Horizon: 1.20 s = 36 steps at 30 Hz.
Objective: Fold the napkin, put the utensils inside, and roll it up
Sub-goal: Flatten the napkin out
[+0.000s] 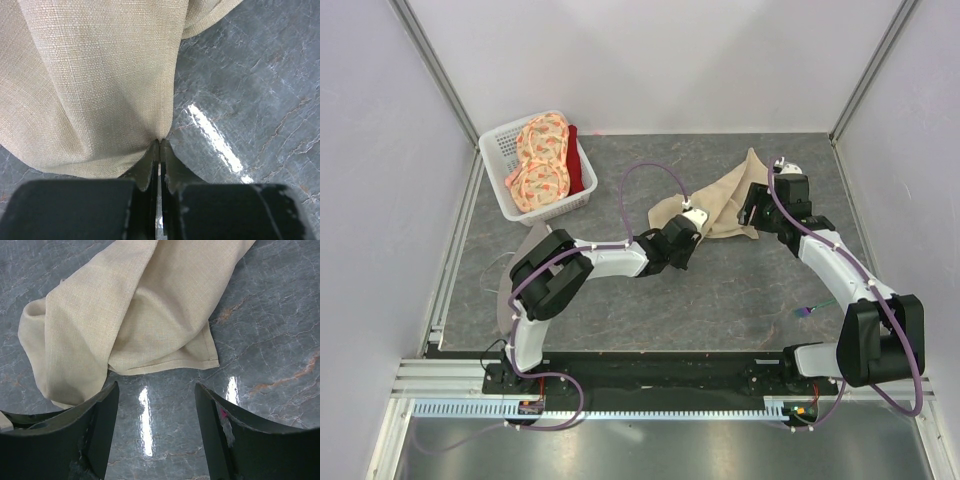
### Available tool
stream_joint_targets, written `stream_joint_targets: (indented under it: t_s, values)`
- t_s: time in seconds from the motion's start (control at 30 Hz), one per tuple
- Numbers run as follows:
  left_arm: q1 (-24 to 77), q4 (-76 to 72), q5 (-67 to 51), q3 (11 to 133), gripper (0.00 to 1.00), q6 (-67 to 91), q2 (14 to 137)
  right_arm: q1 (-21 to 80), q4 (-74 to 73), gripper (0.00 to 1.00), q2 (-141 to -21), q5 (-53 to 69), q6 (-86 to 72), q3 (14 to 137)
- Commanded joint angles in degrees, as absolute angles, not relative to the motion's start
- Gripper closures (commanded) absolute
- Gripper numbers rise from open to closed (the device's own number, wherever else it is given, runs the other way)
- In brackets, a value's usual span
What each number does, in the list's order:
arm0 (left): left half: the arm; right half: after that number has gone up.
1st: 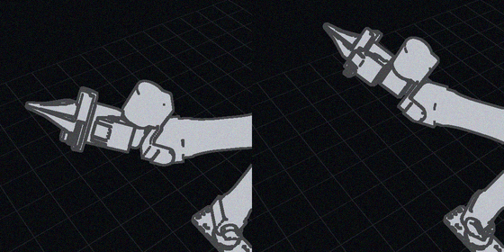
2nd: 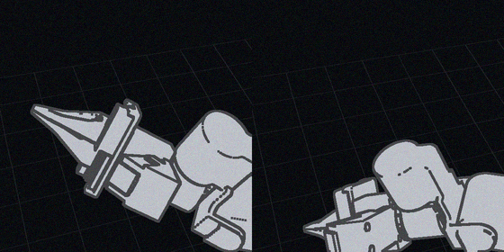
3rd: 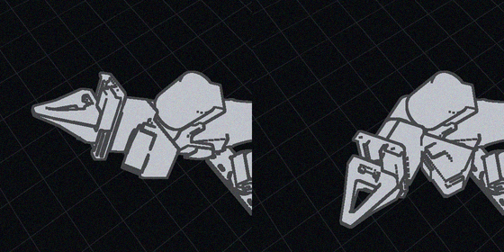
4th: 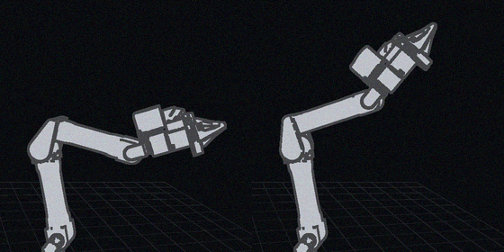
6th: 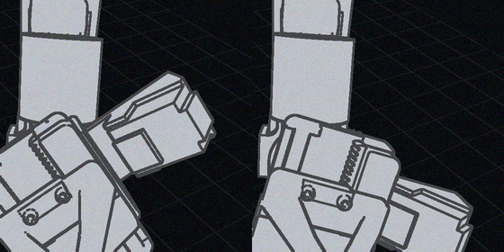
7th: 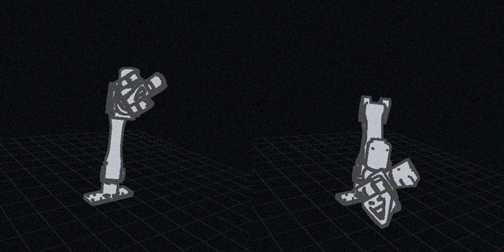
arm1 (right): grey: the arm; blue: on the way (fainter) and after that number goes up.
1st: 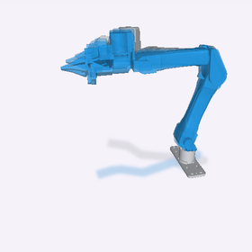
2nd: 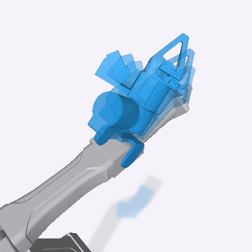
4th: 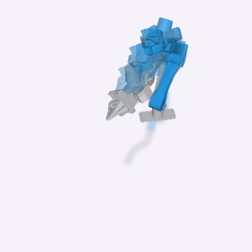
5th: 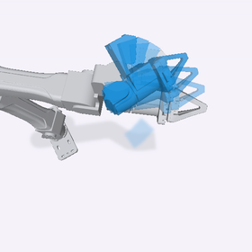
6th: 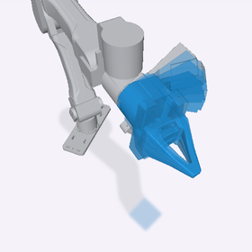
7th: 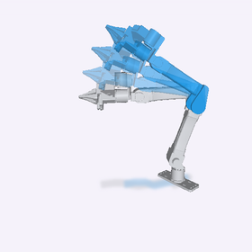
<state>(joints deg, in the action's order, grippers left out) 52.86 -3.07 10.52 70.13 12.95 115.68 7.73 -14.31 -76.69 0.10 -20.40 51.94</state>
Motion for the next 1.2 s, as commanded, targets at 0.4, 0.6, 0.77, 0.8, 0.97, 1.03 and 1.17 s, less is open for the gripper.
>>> stream_joint_targets:
  t_s: [0.4, 0.6, 0.77, 0.8, 0.97, 1.03, 1.17]
  values:
    - [52.65, -4.04, -12.13, 51.61, 0.98, 22.05, 87.11, 7.03, -14.24, 0.29, -77.51, -0.88, -18.64, 54.31]
    - [52.65, -4.39, -13.36, 40.44, 0.98, 26.71, 82.89, 6.86, -13.8, 0.3, -88.49, -0.96, -17.49, 64.49]
    - [52.65, -6.94, -11.43, 33.5, 0.98, 29.44, 79.81, 6.85, -13.89, 0.3, -101.06, -2.72, -16.08, 75.92]
    - [52.56, -7.03, -10.73, 32.96, 0.98, 29.62, 79.28, 6.77, -13.97, 0.3, -102.9, -2.55, -16.08, 77.59]
    - [52.03, -7.12, -7.82, 31.82, 0.98, 29.79, 77.08, 6.15, -15.2, 0.32, -114.77, -2.99, -16.69, 89.28]
    - [51.51, -6.77, -7.65, 31.9, 0.98, 29.97, 76.65, 5.71, -17.47, 0.33, -118.63, -2.11, -17.4, 93.49]
    - [49.75, -6.42, -6.6, 31.64, 0.98, 30.15, 74.36, 5.54, -18.11, 0.33, -120.41, -0.7, -18.1, 93.61]
